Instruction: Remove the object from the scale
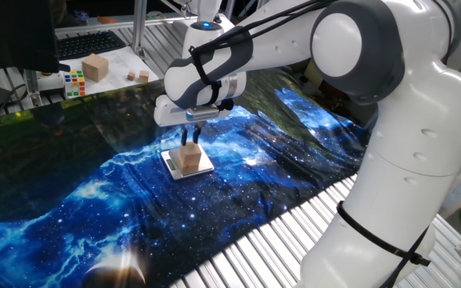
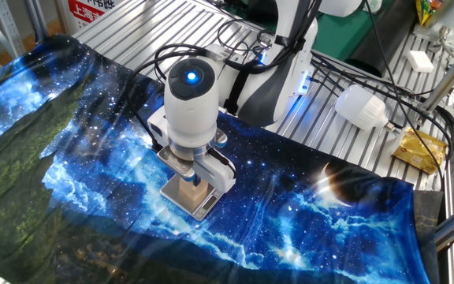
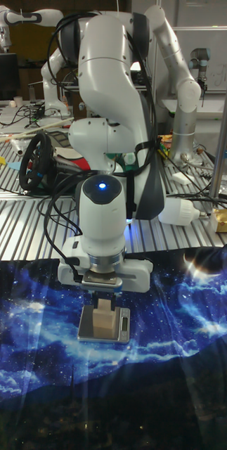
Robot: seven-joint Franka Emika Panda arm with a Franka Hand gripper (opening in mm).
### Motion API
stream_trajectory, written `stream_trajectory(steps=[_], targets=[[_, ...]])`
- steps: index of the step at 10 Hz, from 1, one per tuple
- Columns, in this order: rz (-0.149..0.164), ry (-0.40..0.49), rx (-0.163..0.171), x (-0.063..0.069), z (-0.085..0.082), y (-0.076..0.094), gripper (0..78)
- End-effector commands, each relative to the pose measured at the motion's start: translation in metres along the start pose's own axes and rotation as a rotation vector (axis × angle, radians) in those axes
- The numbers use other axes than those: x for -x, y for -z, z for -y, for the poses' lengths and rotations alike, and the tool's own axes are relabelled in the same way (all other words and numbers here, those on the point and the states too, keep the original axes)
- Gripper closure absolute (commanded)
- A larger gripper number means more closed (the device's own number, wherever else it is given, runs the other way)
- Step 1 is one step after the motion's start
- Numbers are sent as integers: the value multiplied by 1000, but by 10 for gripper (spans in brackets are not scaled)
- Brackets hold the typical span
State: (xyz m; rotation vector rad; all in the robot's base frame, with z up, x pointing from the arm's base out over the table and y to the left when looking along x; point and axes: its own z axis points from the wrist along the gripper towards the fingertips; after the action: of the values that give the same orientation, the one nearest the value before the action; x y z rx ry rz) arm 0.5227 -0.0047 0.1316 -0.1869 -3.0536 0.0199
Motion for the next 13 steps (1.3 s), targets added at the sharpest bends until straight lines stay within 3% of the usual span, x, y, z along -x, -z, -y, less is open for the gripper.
stream_trajectory(steps=[1,13], targets=[[3,-1,0,1,0,1,2],[-1,-44,-1,0,0,-5,2]])
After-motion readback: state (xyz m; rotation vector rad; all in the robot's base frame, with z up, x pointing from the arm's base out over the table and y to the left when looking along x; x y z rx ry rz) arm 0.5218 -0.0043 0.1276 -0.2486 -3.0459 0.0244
